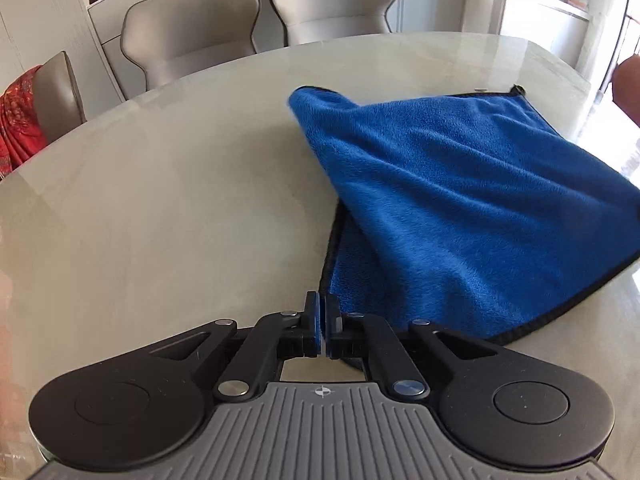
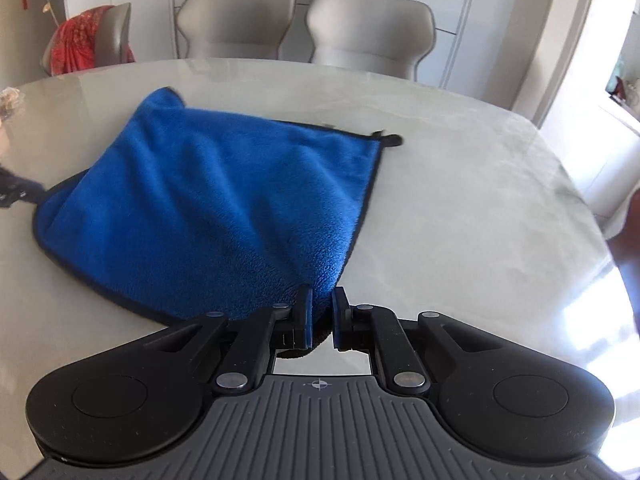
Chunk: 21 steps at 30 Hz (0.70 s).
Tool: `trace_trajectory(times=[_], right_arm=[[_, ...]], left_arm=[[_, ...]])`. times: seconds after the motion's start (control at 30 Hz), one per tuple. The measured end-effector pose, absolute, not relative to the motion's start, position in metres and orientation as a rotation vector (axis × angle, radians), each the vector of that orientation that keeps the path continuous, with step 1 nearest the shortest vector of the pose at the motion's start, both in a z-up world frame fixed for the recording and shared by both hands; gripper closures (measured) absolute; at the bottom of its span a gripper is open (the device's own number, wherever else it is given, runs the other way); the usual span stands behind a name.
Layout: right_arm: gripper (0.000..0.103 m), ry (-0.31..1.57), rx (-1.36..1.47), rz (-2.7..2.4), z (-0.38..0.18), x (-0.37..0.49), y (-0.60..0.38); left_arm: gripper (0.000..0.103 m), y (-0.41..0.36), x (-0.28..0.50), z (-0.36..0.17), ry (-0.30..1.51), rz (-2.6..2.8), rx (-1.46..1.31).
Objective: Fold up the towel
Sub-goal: 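Lay the spread towel flat on the table with both tools holding corners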
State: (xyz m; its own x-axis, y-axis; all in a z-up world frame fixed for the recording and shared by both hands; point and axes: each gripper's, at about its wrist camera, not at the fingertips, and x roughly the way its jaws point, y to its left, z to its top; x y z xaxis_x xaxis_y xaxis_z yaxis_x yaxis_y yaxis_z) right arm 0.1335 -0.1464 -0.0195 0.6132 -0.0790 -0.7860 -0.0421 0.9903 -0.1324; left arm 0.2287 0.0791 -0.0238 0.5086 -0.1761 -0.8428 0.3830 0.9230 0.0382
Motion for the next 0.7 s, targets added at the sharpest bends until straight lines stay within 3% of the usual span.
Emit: trace_trajectory(times=[0.3,0.53,0.63,0.7], right_arm=[[0.094,1.033,-0.137,-0.074,-0.031,0.099,-0.172],[0.092,1.074,-0.135,-0.064,-0.038,0.097,-0.168],[0.088,1.090,-0.126,-0.069,-0.039,0.098,-0.169],[0.078,1.082,-0.088,-0.086,-0.033,0.097,-0.175]], left_arm=[[0.102,0.075,0.165,-0.027,1.053,-0.387,0.159],[0.103,0.086,0.162,-0.020,1.067,-0.350,0.148],[0.103,0.091,0.163,-0.019,1.064,-0.340,0.152],[0.101,0.088,0.166,-0.017,1.043,-0.346,0.148]])
